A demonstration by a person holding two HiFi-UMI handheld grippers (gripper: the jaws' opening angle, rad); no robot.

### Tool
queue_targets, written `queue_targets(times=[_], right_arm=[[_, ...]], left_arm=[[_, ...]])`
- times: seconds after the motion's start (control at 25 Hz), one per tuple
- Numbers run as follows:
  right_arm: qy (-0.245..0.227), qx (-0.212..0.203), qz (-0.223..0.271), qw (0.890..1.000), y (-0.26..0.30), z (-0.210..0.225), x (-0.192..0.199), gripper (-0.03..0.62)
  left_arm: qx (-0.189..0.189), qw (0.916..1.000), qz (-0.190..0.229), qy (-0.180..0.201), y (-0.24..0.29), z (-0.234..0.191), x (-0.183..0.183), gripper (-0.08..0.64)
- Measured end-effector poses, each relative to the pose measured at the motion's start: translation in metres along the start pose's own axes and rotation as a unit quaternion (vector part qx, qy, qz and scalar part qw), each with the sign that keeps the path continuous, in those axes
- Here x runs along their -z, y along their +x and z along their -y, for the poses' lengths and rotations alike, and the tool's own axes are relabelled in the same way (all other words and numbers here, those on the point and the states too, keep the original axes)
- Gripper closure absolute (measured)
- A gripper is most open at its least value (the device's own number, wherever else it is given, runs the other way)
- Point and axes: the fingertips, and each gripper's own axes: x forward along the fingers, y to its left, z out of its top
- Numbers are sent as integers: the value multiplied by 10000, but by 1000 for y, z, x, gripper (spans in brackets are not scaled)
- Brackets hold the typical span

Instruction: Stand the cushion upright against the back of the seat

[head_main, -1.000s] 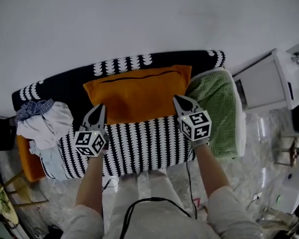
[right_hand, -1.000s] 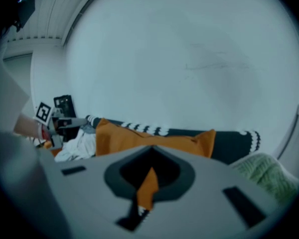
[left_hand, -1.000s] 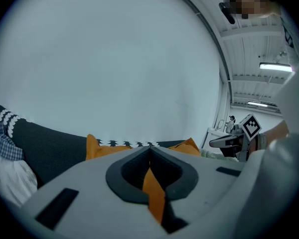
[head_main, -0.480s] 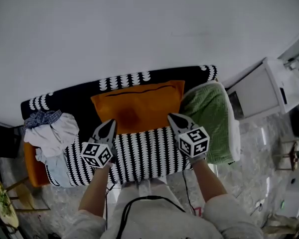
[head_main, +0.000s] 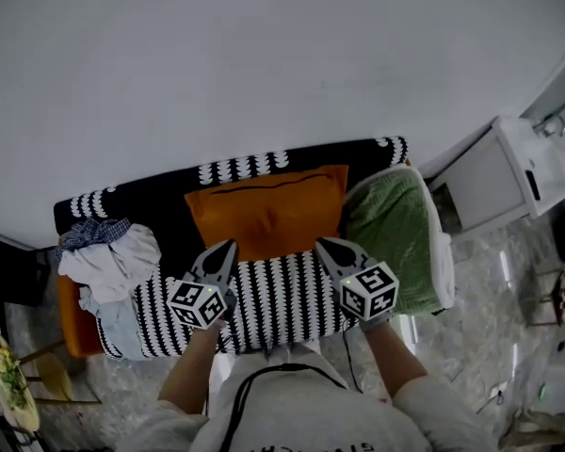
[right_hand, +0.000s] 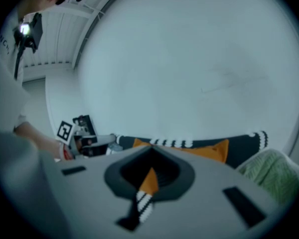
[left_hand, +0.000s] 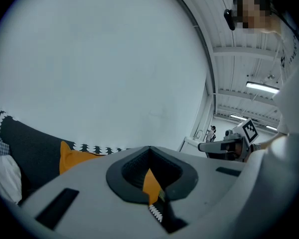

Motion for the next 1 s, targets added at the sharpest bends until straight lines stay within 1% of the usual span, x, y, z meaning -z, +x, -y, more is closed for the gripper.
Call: queue_targets(times=[0.4, 0.76, 1.0], right_arm=[[11, -265, 8, 9996, -23, -33, -2, 575], [-14, -422, 141, 9990, -22, -56, -10, 575], [0, -495, 165, 9986, -22, -64, -12, 575]], left_arm=[[229, 9997, -56, -33, -18, 23, -6, 537], [335, 9994, -40, -64, -26, 35, -10, 537], [409, 9989, 11, -212, -30, 44, -8, 537]])
